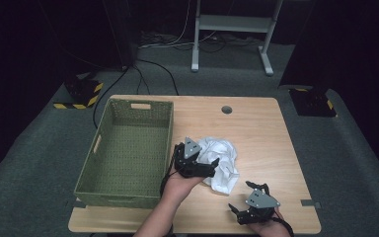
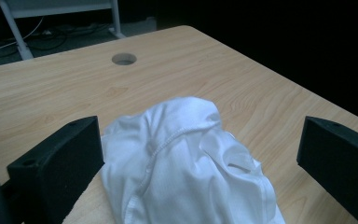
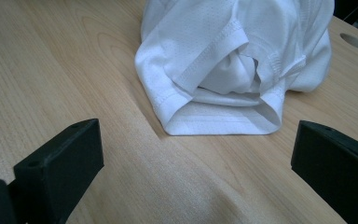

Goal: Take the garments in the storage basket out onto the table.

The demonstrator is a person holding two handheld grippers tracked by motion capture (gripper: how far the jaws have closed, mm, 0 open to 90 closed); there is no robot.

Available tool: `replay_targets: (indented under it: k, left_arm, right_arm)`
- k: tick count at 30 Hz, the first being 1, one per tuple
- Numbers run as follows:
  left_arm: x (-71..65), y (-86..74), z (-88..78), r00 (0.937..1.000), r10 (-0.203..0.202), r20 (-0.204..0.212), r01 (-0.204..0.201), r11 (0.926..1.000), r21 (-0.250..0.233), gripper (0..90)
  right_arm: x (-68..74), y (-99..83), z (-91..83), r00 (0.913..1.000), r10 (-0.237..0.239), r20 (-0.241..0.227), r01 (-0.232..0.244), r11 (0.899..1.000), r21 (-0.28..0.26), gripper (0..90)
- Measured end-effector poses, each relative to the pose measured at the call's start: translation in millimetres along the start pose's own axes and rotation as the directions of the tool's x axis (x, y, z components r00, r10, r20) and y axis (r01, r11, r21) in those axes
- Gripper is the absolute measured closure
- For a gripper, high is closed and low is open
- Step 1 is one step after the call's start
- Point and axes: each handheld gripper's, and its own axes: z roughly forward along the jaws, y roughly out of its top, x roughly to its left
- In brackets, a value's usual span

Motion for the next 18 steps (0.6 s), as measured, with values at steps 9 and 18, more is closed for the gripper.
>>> replay_targets:
  k: [9,18]
  left_arm:
    - [-13.6,-14.3,-17.6,0.9995,0.031,0.007,-0.031,0.9995,-0.004,0.5]
    - [-29.8,-39.5,-26.7,0.9975,0.064,0.030,-0.065,0.9975,0.029,0.5]
  right_arm:
    - [0.3,0.0,0.0,1.0000,0.000,0.002,0.000,1.000,0.000,1.7]
    - [0.6,0.1,-0.2,1.0000,0.001,0.000,-0.001,1.000,-0.005,1.7]
